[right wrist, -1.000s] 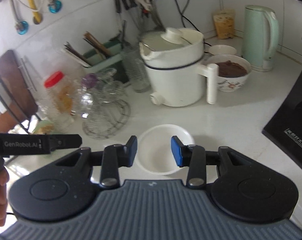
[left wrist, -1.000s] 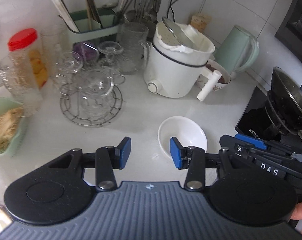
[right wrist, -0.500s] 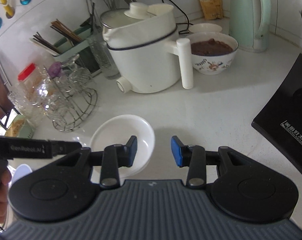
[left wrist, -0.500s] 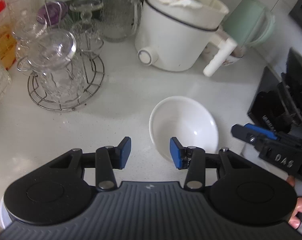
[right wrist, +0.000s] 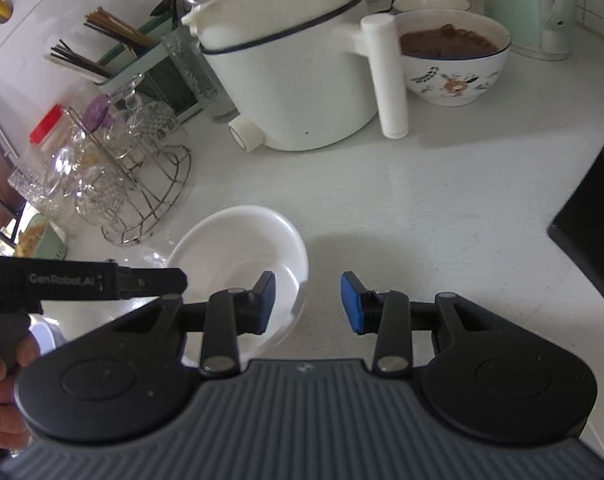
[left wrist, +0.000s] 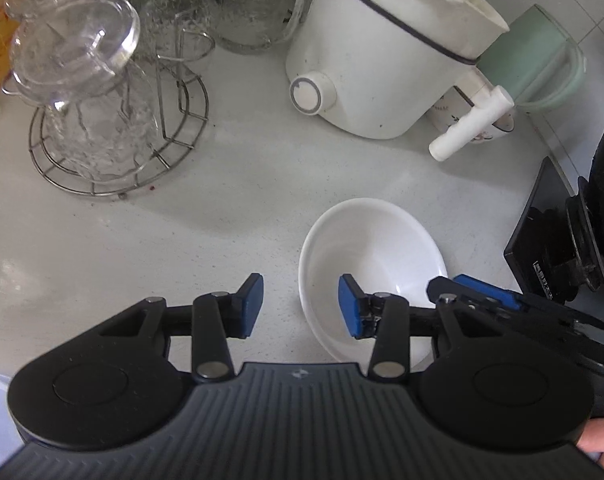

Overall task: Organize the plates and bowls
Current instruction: 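Close both grippers on the white bowl's rim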

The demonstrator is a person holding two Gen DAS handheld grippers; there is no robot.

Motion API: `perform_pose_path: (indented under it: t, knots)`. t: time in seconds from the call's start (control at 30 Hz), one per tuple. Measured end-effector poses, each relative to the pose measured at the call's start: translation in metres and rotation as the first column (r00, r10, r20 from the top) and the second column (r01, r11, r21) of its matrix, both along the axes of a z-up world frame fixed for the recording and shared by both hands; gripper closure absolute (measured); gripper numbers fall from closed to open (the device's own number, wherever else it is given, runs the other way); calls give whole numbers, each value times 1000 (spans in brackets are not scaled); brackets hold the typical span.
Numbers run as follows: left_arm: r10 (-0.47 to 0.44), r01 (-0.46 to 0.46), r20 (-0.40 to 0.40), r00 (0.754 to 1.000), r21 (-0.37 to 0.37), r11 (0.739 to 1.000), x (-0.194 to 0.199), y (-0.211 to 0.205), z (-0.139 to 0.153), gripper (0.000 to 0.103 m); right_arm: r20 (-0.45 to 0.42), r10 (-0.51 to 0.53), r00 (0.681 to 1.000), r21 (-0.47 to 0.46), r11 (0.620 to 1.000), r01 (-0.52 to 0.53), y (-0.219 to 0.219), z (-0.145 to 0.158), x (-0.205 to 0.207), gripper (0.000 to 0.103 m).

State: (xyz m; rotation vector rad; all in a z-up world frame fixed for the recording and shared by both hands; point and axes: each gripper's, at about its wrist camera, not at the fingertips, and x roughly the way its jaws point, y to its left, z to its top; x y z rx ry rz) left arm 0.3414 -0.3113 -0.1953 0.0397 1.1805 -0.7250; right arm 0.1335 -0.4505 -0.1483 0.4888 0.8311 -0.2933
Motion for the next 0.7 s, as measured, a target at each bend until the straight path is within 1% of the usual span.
perform_pose_path:
  t: [0.03,0.07,0.1,0.2,0.27,0.3,0.4,0.5,0.7]
  knots:
    - [2,-2,-1,1000,-2,1000,0,0,-1,57,-5,0,1000,2,1000,0,0,-2,1,70]
    - [5,-5,-2,1000,-4,1000,1,0,-3,62,-9,-3,1000,1,1000,3,0,-4,3,71]
    - [5,-5,-10,1000,-1,1000,1,-2,-5,68,-15,-5,1000,0,1000,5,0,-5,5,76]
    - [-1,1,-24,1000,-5,1000,1,-2,-10,81,-16,-1,1000,10,1000,1,-1,-8,8,82]
    - [-6,5,-29,1000,-13,1000,0,-2,-13,86,-13,1,1000,22,1000,-1,-1,-10,9,87]
    - [-7,7,-32,999,-18,1000,0,-2,-14,89,-11,1,1000,25,1000,-1,-1,-11,9,88]
    - [0,-1,-39,999,-32,999,-2,-2,-13,89,-9,10,1000,19,1000,-10,1,-11,11,91]
    - [-11,10,-31,999,-23,1000,-6,-5,-9,89,-17,1,1000,3,1000,-1,4,-10,10,91]
    - [-14,14,-20,1000,-19,1000,-8,-3,4,89,4,-17,1000,27,999,17,8,-4,2,91]
